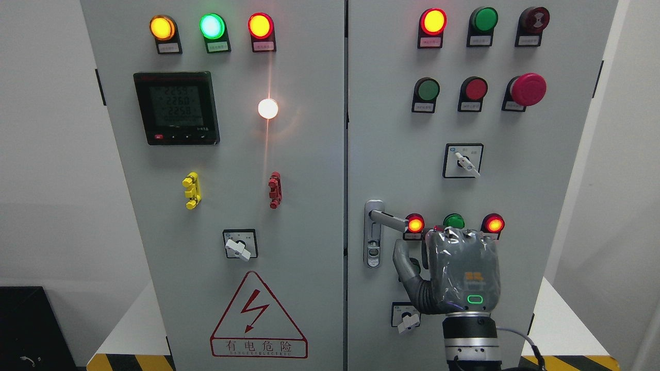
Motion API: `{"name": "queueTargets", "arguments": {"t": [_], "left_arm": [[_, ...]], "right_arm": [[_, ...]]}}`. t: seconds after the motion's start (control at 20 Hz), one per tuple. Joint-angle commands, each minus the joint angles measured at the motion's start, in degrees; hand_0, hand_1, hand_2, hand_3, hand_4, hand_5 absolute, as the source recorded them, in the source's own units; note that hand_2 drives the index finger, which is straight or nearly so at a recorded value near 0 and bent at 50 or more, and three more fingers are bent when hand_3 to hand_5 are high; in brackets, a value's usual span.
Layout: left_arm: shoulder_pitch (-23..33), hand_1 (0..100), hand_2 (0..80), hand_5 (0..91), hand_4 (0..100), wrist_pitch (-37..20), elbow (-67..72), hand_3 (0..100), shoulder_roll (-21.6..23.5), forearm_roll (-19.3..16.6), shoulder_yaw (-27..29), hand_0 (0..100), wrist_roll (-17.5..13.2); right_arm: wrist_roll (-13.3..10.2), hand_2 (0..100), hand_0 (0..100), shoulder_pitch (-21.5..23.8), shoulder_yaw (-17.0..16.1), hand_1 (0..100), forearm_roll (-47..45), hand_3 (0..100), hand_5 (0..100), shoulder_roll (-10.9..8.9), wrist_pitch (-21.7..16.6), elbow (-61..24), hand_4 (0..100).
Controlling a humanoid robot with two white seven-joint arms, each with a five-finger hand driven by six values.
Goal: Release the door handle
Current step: 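Open the right hand and pull it back off the latch handle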
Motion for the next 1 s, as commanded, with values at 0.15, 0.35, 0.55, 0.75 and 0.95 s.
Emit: {"name": "queueTargets", "arguments": {"t": [0.15,0.35,0.55,0.75,0.95], "left_arm": [[0.0,56,0.0,0.0,0,0.0,0.0,0,0.0,0.0,0.0,12,0.0],[0.0,56,0.0,0.0,0,0.0,0.0,0,0.0,0.0,0.0,12,0.0],[0.0,56,0.0,0.0,0,0.0,0.0,0,0.0,0.0,0.0,12,0.0],[0.0,56,0.0,0.0,0,0.0,0.0,0,0.0,0.0,0.0,12,0.0],[0.0,56,0.0,0.0,0,0.0,0.1,0,0.0,0.0,0.0,12,0.0]], "right_arm": [[-2.7,71,56,3.9,-1.9,27,-0.2,94,89,-0.07,-5.1,-3.9,88],[-3.9,60,55,5.0,-5.7,26,-0.8,82,79,-0.07,-10.0,-4.7,81],[-6.2,49,54,5.2,-11.3,25,-5.9,72,67,-0.07,-16.5,-4.7,71],[-6.6,40,52,5.2,-14.8,25,-7.2,60,57,0.19,-21.5,-4.8,61],[-6.7,29,51,6.2,-18.2,25,-11.5,44,44,0.1,-26.1,-4.9,46]]}}
